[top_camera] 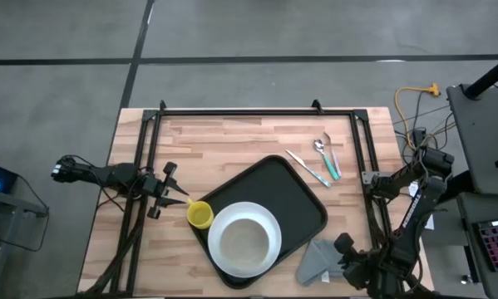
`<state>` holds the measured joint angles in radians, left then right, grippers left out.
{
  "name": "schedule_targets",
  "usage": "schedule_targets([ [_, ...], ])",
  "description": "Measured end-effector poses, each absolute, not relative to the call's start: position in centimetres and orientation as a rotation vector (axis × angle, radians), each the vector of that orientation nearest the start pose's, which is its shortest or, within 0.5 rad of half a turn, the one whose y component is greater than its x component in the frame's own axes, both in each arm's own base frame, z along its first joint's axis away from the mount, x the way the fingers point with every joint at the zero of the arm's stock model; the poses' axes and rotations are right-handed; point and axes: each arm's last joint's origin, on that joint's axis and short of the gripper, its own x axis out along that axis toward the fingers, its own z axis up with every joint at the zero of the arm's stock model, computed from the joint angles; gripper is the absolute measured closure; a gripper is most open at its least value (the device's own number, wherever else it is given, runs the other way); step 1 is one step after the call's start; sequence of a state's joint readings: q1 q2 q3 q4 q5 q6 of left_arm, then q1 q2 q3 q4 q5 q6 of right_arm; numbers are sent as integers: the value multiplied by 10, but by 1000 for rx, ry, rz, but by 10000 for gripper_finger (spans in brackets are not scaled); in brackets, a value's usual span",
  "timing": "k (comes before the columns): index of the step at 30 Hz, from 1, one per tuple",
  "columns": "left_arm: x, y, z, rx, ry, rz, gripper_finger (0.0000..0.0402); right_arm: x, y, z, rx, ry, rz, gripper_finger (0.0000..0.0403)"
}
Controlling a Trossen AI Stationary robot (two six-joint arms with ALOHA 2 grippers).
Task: Set up tray
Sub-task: Put the gray napkin on the black serving tray
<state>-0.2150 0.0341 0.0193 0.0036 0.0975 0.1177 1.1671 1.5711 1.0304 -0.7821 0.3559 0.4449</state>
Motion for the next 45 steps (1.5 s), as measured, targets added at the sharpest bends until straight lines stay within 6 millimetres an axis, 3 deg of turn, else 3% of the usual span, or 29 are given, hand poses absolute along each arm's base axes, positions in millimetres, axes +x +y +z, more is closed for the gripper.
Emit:
schedule_targets([
  [14,96,-24,168,117,-7,-312,297,119,257,198,-579,1102,497,331],
  [30,96,-24,168,117,-7,-312,297,120,255,193,-664,1063,515,213],
  [38,96,-24,168,117,-7,-312,297,122,255,191,-739,983,505,212],
  [45,96,-24,168,117,-7,-312,297,123,256,178,-758,903,558,220],
])
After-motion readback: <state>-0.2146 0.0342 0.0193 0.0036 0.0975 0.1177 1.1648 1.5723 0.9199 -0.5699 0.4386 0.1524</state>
